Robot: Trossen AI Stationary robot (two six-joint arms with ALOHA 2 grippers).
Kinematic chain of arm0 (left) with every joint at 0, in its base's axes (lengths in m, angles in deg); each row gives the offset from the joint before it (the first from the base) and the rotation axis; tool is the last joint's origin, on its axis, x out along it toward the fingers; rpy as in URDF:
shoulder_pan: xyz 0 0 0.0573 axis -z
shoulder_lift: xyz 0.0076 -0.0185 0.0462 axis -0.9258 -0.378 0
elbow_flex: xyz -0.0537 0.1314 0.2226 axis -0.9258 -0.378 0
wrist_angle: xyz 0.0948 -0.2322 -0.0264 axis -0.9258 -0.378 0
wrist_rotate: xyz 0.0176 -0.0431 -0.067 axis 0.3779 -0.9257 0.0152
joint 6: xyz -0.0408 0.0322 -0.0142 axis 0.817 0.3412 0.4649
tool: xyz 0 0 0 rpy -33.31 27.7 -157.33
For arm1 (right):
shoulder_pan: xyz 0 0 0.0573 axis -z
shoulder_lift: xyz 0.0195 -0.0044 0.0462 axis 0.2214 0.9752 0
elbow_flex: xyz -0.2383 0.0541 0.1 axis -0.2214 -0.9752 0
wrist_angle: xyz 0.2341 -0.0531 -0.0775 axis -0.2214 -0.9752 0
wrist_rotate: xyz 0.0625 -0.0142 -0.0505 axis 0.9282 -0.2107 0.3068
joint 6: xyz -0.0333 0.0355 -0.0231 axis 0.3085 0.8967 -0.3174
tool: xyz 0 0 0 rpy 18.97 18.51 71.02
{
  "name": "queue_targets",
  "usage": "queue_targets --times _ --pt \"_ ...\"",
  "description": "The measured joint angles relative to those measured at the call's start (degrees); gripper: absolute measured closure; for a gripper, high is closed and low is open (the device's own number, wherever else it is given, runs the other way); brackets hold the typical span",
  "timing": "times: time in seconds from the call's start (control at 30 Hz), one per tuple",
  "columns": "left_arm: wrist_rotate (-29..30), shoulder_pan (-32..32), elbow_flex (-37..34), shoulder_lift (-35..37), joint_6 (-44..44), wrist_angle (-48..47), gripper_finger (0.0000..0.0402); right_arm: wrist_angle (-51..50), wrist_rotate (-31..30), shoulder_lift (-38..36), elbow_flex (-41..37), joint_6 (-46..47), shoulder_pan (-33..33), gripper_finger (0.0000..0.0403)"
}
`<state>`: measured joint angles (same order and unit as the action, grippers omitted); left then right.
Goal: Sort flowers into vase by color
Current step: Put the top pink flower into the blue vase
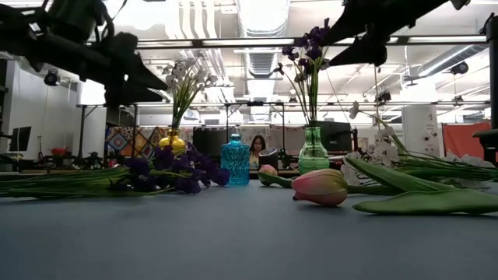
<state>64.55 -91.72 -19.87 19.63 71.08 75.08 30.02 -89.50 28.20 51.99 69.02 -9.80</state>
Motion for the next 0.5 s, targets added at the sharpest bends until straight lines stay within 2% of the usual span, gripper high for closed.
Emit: queue_targets --times 0.1,0.23,0.5 --pt "0.7 5.3 0.0 0.5 1.5 0.7 0.0198 0.1 0.0 0.7 0.0 1.1 -3.2 0.0060" --pt "5.9 14.0 0.0 -0.5 2.6 2.9 0.0198 0.5 0.0 4.3 0.0 2.5 -7.5 0.0064" --pt "24.7 28.9 0.0 -2.1 3.2 3.4 0.0198 -0.1 -0.3 14.0 1.7 6.7 -11.0 0.0076"
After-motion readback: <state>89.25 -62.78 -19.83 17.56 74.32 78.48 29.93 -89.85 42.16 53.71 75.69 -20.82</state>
